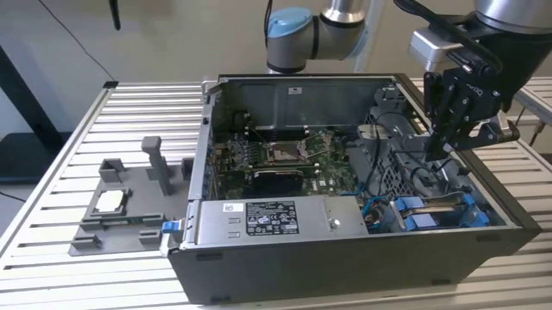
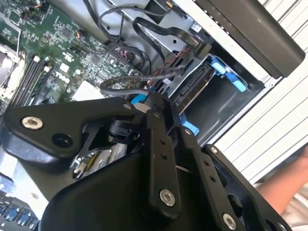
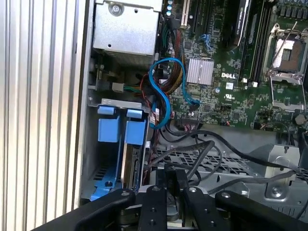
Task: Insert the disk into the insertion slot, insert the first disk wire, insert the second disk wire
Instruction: 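Insert the first disk wire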
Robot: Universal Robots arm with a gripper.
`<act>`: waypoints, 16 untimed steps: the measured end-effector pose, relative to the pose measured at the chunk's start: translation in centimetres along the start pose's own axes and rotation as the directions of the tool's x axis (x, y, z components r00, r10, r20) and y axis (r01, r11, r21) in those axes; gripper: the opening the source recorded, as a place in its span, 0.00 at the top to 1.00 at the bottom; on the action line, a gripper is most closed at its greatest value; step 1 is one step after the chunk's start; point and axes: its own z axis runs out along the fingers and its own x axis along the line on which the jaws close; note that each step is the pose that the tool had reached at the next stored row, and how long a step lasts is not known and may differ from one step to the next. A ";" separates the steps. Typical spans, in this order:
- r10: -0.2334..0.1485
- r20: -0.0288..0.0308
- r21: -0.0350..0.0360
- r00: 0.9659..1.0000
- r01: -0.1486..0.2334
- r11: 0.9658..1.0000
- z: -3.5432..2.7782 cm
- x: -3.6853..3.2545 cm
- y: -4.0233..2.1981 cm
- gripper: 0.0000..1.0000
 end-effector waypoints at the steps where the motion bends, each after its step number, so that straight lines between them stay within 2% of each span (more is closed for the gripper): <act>1: 0.000 0.000 0.000 1.000 0.000 1.000 0.01 0.24 -0.01 0.81; 7: 0.001 -0.001 0.000 1.000 -0.001 1.000 0.08 1.85 0.07 0.81; 16: 0.029 -0.002 0.001 1.000 -0.029 1.000 1.56 2.17 -0.46 0.81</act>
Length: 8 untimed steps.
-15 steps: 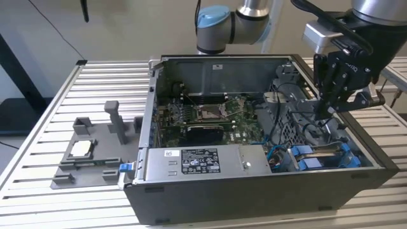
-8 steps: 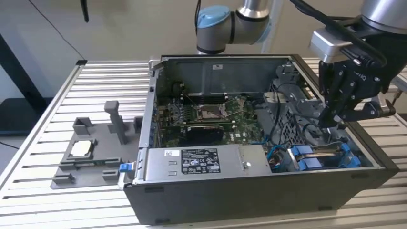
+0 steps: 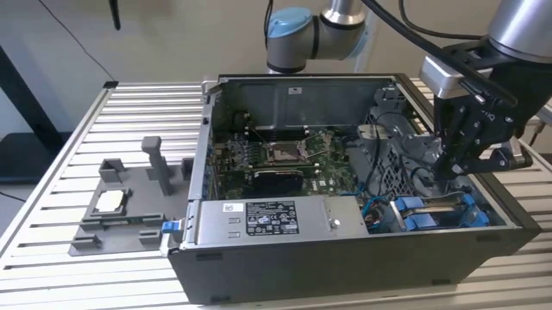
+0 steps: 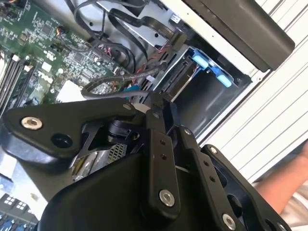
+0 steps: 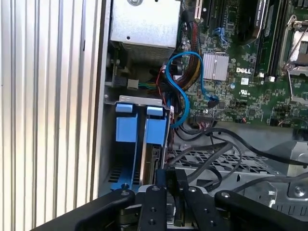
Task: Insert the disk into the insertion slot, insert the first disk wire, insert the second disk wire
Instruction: 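Insert the first disk wire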
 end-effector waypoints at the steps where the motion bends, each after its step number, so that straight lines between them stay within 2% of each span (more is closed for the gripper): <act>1: 0.004 0.000 0.000 1.000 -0.004 1.000 0.17 0.01 -0.14 0.81; 8: 0.021 -0.001 0.001 1.000 -0.021 1.000 0.91 0.13 -1.28 0.81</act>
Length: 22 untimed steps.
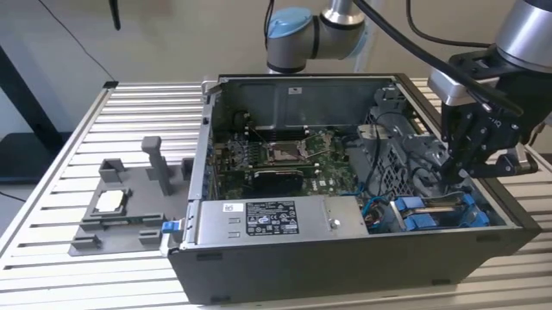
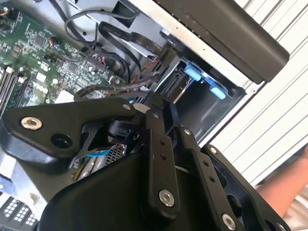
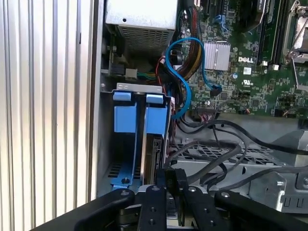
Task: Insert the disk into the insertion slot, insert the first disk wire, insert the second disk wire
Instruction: 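Insert the first disk wire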
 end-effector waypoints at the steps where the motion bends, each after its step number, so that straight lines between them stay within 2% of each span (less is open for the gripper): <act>1: 0.007 -0.001 0.000 1.000 -0.007 1.000 0.07 0.01 -0.03 0.81; 6: 0.059 -0.004 0.003 0.998 -0.059 0.998 0.40 0.03 -0.12 0.81; 9: 0.060 -0.005 0.003 0.998 -0.060 0.998 0.41 0.03 -0.15 0.81; 10: 0.061 -0.005 -0.002 0.998 -0.061 0.998 0.44 0.04 -0.23 0.81; 13: 0.063 -0.007 -0.025 0.998 -0.063 0.998 0.51 0.05 -0.57 0.81; 14: 0.063 -0.007 -0.029 0.998 -0.063 0.998 0.55 0.07 -0.75 0.81; 17: 0.064 -0.007 -0.033 0.998 -0.064 0.997 0.74 0.10 -1.29 0.81; 22: 0.080 -0.010 -0.035 0.997 -0.080 0.996 1.19 0.15 -1.47 0.81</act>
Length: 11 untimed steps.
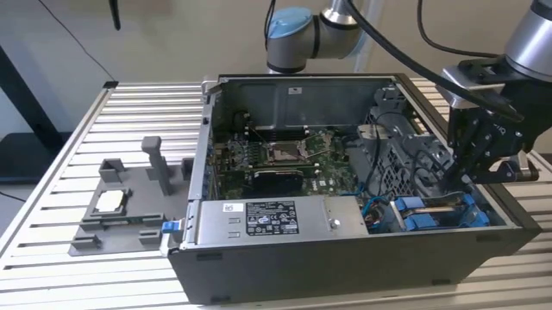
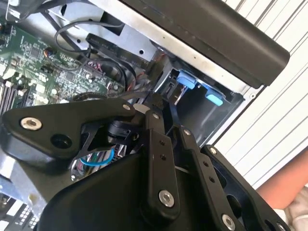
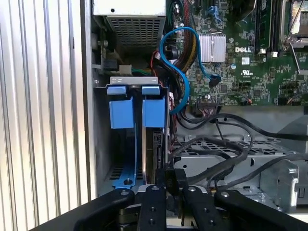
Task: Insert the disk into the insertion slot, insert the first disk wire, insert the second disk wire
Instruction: 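Insert the first disk wire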
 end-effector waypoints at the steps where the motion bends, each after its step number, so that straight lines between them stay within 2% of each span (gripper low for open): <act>1: 0.003 0.000 0.000 1.000 -0.003 1.000 0.10 0.02 -0.03 0.81; 11: 0.016 -0.002 -0.003 1.000 -0.016 1.000 1.06 0.42 -0.22 0.81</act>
